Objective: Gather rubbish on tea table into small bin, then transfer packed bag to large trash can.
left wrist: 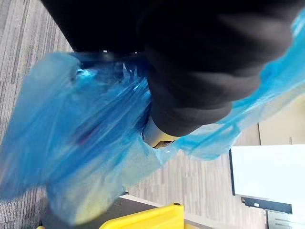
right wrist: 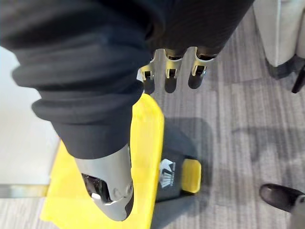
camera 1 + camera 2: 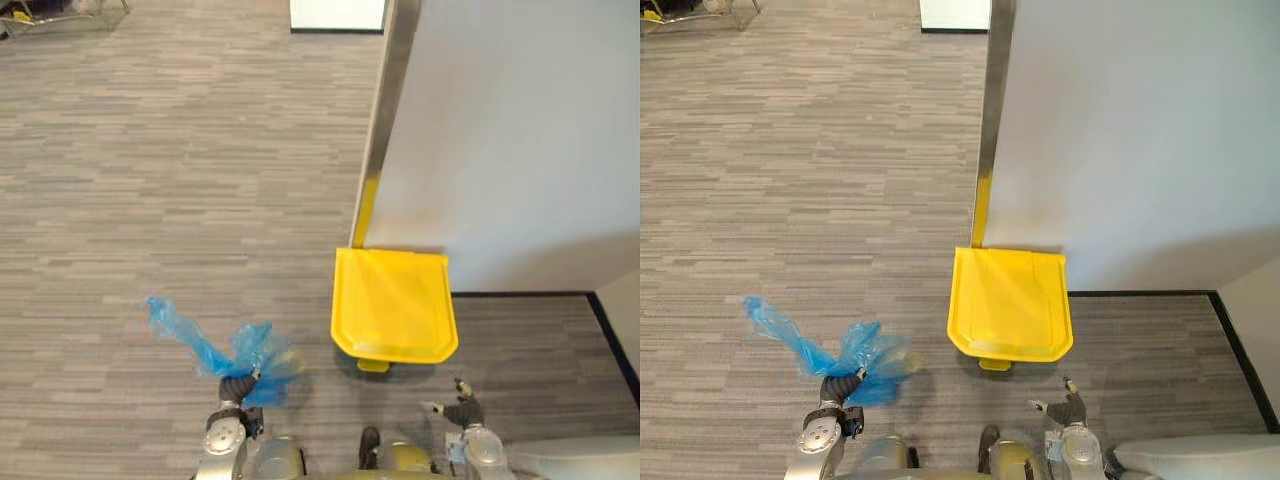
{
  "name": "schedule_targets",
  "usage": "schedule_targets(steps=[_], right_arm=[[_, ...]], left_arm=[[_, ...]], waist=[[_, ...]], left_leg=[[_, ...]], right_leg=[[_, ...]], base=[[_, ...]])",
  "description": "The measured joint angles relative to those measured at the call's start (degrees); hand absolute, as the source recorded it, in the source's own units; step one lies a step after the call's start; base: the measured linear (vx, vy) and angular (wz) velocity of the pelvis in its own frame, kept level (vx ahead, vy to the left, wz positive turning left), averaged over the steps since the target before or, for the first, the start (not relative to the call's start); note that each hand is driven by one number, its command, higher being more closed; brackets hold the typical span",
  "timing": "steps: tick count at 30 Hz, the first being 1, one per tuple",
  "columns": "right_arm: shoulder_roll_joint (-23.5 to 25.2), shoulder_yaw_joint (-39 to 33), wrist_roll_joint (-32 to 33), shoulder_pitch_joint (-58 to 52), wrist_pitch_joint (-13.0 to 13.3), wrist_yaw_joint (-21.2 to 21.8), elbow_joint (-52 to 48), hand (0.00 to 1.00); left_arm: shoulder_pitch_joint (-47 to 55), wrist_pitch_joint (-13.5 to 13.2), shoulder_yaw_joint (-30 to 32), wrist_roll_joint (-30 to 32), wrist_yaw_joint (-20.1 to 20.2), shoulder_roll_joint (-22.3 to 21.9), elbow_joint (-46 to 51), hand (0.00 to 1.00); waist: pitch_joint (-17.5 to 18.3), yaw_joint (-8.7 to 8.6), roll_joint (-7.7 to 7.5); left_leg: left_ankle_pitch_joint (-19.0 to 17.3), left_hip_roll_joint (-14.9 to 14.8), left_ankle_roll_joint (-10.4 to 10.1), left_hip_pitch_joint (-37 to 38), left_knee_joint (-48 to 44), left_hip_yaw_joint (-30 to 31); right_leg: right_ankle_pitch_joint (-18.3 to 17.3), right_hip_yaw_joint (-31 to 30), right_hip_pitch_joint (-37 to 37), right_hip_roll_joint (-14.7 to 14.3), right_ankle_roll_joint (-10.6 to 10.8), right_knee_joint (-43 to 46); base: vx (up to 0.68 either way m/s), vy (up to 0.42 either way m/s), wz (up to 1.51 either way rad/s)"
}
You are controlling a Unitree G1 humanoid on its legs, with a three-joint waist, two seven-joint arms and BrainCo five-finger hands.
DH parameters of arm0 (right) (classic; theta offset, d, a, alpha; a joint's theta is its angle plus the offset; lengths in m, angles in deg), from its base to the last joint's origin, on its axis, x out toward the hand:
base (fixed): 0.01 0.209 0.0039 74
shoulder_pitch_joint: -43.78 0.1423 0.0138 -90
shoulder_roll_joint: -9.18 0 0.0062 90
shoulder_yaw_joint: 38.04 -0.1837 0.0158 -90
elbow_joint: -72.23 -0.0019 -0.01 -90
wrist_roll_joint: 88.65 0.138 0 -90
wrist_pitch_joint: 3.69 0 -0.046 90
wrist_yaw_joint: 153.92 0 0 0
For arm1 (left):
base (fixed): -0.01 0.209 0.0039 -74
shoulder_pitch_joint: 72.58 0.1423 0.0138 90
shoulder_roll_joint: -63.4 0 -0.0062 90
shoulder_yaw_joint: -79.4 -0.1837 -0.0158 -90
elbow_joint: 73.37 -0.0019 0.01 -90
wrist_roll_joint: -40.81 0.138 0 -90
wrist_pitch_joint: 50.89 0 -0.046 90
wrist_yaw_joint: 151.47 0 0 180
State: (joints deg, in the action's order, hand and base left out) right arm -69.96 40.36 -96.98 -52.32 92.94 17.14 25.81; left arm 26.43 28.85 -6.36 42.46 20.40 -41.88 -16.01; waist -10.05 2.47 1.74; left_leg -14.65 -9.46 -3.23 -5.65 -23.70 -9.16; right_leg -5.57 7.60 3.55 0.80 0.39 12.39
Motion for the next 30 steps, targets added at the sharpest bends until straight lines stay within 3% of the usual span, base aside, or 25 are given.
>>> schedule_targets(steps=[1, 3, 7, 17, 20, 23, 24, 25, 27, 28, 30], right_arm=[[0.3, -1.2, 0.0, -0.1, -0.2, -0.1, 0.6, 0.00], [1.0, -1.5, 0.1, -0.9, -0.3, -0.1, 0.6, 0.00], [1.0, -2.1, 1.1, -2.1, -0.3, 0.0, 1.1, 0.00], [-0.2, -1.7, 1.0, -0.9, -0.5, 0.2, 5.1, 0.00], [-0.5, -0.1, 1.0, 1.3, -0.5, 0.2, 5.0, 0.00], [-0.5, 0.8, 1.0, 2.9, -0.6, 0.1, 2.8, 0.00], [-0.2, 0.8, 1.0, 3.2, -0.6, 0.1, 2.0, 0.00], [0.1, 0.8, 1.0, 2.7, -0.6, 0.1, 1.2, 0.00], [0.4, 1.0, 1.0, 2.4, -0.9, 0.1, 0.5, 0.00], [0.3, 1.0, 1.0, 2.5, -0.9, 0.1, 0.5, 0.00], [-0.1, 0.9, 1.0, 2.5, -1.4, -0.4, 1.1, 0.00]], left_arm=[[-0.1, 0.0, -0.2, 0.0, 0.5, 0.5, -1.3, 1.00], [-0.2, 0.0, -0.3, 0.0, 0.5, 1.0, -1.5, 1.00], [-0.4, 0.0, -0.4, 0.1, 0.7, 2.2, -1.5, 1.00], [0.1, 0.0, -0.2, 0.0, 0.5, 4.2, -1.6, 1.00], [0.0, 0.0, -0.2, 0.0, 0.5, 4.8, -1.0, 1.00], [-0.2, 0.0, -0.3, 0.0, 0.5, 4.7, 0.3, 1.00], [-0.7, 0.0, -0.3, 0.0, 0.5, 4.7, 0.6, 1.00], [-1.1, 0.3, -1.2, -0.1, 0.5, 5.2, 0.5, 1.00], [-2.0, 0.4, -2.2, -0.8, 0.5, 6.7, 0.5, 1.00], [-3.2, 0.4, -2.8, -1.0, 0.6, 8.0, -0.2, 1.00], [-5.1, 0.4, -3.1, -1.0, 0.5, 8.2, -1.3, 1.00]], waist=[[0.5, 0.15, -0.20], [1.1, 0.01, -1.13], [1.2, -0.20, -1.22], [1.4, -0.14, -0.97], [1.3, 0.13, -0.95], [-0.5, 0.00, -0.71], [-2.1, 0.14, -0.97], [-3.0, 0.07, -0.84], [-3.9, 0.34, -2.47], [-4.8, 0.07, -3.91], [-5.9, -0.25, -5.25]], left_leg=[[0.3, 0.6, 0.6, 1.0, 2.5, -0.5], [0.6, 1.9, 1.0, 1.7, 4.1, -2.0], [0.7, 3.4, 1.2, 3.5, 6.2, -5.1], [0.8, 3.5, 1.3, 4.8, 8.1, -6.2], [0.6, 3.2, 1.6, 2.7, 5.8, -5.1], [-3.8, 2.3, 4.1, 2.4, 2.0, -3.3], [-5.7, 2.4, 5.2, 3.4, -0.5, -2.7], [-7.3, 2.3, 6.1, 3.5, -3.3, -1.9], [-9.4, 2.5, 6.3, 3.1, -7.0, -1.8], [-10.4, 3.4, 6.4, 2.4, -9.1, -1.4], [-12.4, 4.8, 5.9, 2.1, -12.4, 0.1]], right_leg=[[0.6, -1.5, 0.0, 0.1, 1.4, -1.4], [1.3, -2.3, -0.2, 0.9, 2.4, -3.2], [2.4, -5.6, -0.7, 2.0, 3.9, -5.9], [4.6, -7.6, -1.3, 1.2, 3.4, -8.7], [4.3, -7.6, 2.5, 1.1, 3.3, -3.5], [1.8, -6.0, 7.8, 1.4, 4.0, 10.3], [-0.5, -4.5, 11.6, 1.7, 4.2, 19.8], [-3.5, -3.2, 13.7, 2.5, 3.6, 21.2], [-2.5, -2.7, 17.2, 2.7, 4.1, 15.0], [-0.7, -1.7, 19.0, 3.6, 5.8, 8.6], [0.7, -1.8, 19.9, 4.6, 7.0, 3.5]], base=[[0.14, 0.214, -0.37], [0.09, 0.157, -0.27], [0.04, 0.111, -0.40], [0.01, 0.000, -0.14], [-0.06, -0.003, -0.09], [-0.13, 0.014, -0.01], [-0.15, 0.041, 0.12], [-0.12, 0.032, 0.13], [-0.07, 0.005, 0.23], [-0.06, -0.030, 0.34], [0.02, -0.091, 0.63]])
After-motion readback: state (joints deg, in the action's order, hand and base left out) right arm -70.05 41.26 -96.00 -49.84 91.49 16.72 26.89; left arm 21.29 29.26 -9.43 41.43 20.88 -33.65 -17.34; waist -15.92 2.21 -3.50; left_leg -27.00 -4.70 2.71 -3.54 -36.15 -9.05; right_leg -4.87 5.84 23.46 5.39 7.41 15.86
